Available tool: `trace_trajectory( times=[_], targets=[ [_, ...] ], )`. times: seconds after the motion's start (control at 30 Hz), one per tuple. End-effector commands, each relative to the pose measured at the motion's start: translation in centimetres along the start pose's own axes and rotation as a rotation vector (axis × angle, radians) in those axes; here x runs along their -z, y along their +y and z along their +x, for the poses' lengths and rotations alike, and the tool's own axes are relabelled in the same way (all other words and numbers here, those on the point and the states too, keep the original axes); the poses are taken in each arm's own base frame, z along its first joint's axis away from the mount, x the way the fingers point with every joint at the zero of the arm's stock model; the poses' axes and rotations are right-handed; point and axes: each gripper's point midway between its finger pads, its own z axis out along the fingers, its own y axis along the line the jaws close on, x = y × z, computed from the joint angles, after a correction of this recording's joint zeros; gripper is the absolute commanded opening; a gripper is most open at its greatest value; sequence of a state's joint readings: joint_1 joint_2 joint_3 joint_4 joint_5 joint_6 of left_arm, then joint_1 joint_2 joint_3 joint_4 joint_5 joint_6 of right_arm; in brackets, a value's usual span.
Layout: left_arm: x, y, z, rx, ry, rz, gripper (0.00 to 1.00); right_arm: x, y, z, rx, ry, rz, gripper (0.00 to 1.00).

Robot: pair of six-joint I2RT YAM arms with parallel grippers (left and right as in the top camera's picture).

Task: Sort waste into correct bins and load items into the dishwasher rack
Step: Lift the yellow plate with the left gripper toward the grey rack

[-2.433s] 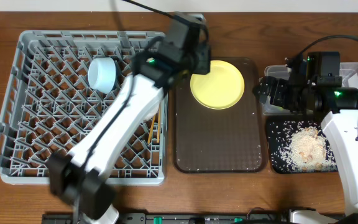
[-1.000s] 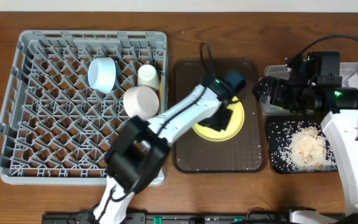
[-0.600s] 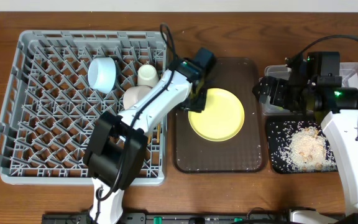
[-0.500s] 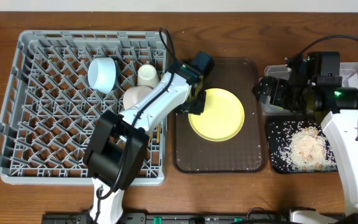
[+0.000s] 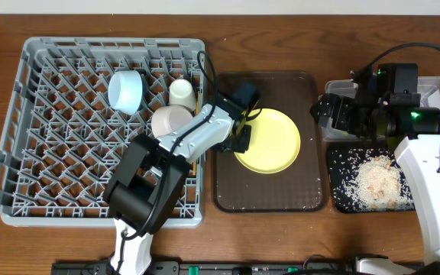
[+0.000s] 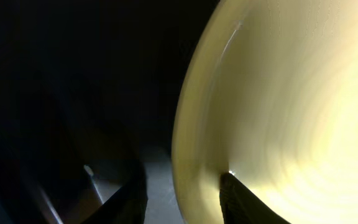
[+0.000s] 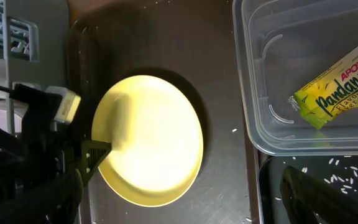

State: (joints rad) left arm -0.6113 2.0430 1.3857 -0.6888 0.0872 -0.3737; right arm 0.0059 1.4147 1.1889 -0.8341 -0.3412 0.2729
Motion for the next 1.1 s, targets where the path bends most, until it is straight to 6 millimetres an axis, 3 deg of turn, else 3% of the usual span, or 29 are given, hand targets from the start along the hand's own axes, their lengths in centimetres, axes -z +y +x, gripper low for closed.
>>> trace_trajectory(
  times=[0.0,0.23,0.33,0.47,0.57,0.67,0.83,0.97,1.07],
  targets=[
    [-0.6,-0.5,0.5,-0.008,0.013,0.005,0.32,0.0,0.4,0.1,0.020,0.002,-0.007,0.99],
    [-0.3,-0.8,-0.1,-0.011,-0.015,0.016,0.08,0.0,0.4,0.1,0.020,0.002,-0.008,0.99],
    [1.1,-1.2,-1.2,-0.012,-0.056,0.035,0.06,0.0,0.4,0.1,0.020,0.002,-0.008,0.99],
    [6.0,-2.1,-3.0,-0.017,-0.177,0.085,0.06,0.0,0.4,0.1,0.020,0.002,-0.007,0.99],
    [12.3,-1.6,-4.2,-0.036,-0.339,0.082,0.06,0.0,0.4,0.1,0.020,0.002,-0.008,0.99],
    [18.4,0.7,-4.4,-0.032,-0.501,-0.005,0.06,0.0,0.4,0.1,0.020,0.002,-0.008,0.99],
    [29.0,8.9,-2.7,0.033,-0.768,-0.372,0.06,0.0,0.4,0.1,0.020,0.002,-0.008,0.99],
    [34.9,14.9,0.4,0.100,-0.855,-0.715,0.06,0.0,0.4,0.1,0.020,0.002,-0.007,0.99],
    [37.3,17.5,2.2,0.134,-0.858,-0.918,0.06,0.0,0.4,0.1,0.020,0.002,-0.007,0.99]
  ],
)
